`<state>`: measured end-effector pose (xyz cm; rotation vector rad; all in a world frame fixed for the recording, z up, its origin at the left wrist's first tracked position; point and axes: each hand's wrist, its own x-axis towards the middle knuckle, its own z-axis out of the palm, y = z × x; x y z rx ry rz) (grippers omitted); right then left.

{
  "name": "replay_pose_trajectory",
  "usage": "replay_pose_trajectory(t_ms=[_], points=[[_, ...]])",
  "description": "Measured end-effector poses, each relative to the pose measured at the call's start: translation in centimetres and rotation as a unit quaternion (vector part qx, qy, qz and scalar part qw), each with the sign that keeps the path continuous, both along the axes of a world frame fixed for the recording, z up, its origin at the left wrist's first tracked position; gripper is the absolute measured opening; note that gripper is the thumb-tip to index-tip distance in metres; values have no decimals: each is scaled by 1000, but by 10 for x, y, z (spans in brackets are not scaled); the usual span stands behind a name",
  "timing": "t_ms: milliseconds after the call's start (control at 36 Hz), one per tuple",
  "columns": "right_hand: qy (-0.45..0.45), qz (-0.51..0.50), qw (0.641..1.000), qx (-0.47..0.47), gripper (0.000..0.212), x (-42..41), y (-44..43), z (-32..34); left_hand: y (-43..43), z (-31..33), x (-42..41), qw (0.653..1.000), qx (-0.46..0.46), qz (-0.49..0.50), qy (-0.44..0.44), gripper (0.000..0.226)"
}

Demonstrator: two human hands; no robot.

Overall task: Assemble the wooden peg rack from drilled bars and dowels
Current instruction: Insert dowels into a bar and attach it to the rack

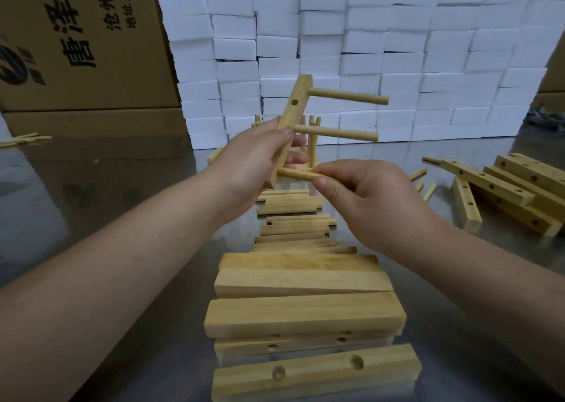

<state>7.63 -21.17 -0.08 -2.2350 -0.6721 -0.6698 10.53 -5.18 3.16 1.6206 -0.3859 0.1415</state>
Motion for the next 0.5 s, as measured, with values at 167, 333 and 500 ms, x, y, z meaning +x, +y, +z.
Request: replay_pose_trajectory(t_ms=[167, 333, 500], points=[[-15, -70, 996, 48, 24, 6, -8, -2, 6, -6, 3, 986, 162, 45, -10, 24], [-9, -109, 994, -15, 27, 9, -8, -7, 1, -12, -1, 970, 223, 75, -60, 10], [6, -57, 998, 15, 32, 7, -6, -14, 3, -21, 5, 952, 247, 149, -106, 10]])
